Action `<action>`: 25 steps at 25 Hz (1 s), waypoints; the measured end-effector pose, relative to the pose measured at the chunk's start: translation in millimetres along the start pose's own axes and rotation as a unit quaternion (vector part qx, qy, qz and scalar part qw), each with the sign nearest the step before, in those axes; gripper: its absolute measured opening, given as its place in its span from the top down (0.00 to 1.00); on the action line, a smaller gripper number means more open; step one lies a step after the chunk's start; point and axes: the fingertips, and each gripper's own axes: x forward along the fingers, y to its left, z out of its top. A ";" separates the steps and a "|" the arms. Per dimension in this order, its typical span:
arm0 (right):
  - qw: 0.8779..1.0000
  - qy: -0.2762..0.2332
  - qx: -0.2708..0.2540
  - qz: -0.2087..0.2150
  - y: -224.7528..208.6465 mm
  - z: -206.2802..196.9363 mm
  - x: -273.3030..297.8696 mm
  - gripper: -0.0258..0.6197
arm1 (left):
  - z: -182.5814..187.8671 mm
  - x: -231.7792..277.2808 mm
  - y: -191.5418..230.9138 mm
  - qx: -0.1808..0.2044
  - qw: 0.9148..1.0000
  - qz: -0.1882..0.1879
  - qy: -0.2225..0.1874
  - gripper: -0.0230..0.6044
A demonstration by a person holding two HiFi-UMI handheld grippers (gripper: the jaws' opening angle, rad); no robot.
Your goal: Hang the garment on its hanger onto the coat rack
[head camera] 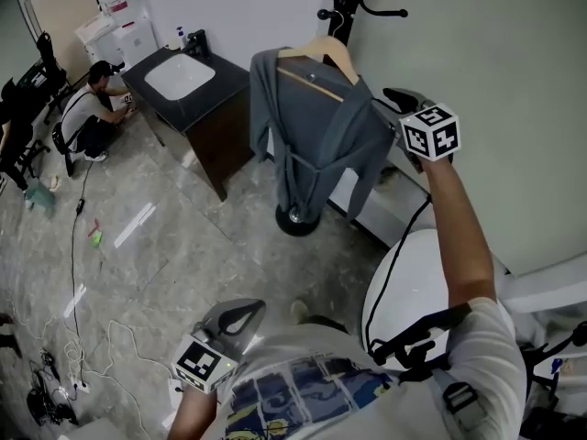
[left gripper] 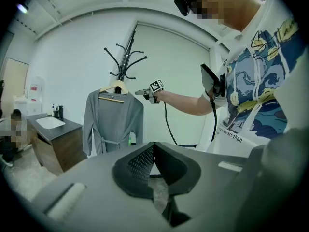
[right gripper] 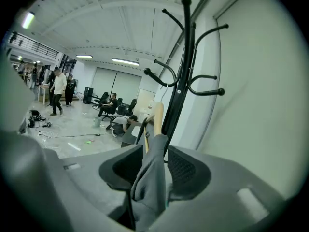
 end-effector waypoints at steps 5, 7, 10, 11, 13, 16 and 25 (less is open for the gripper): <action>1.000 -0.002 -0.011 -0.024 43.0 -9.6 -46.3 0.73 | -12.5 -21.6 -14.3 0.014 1.000 -0.023 0.001 0.96; 0.999 -0.002 -0.017 -0.031 65.8 -18.2 -65.6 0.78 | -15.7 -28.7 -23.0 0.015 0.999 -0.035 0.004 0.96; 0.999 0.001 -0.012 -0.031 106.5 -37.7 -95.9 0.89 | -20.6 -40.0 -36.8 0.023 0.998 -0.052 0.007 0.96; 1.000 0.003 -0.007 -0.030 122.1 -45.3 -106.9 0.92 | -22.4 -44.8 -41.8 0.025 0.998 -0.058 0.007 0.96; 1.000 0.009 0.004 -0.024 156.8 -59.1 -129.4 0.95 | -29.7 -57.2 -52.4 0.029 0.997 -0.068 0.008 0.96; 1.000 0.012 0.019 -0.009 208.2 -73.4 -159.1 0.96 | -40.9 -74.0 -66.9 0.031 0.996 -0.079 0.013 0.96; 0.998 0.017 0.050 0.038 330.0 -102.7 -222.9 0.96 | -59.5 -94.0 -104.2 0.040 0.993 -0.108 0.011 0.96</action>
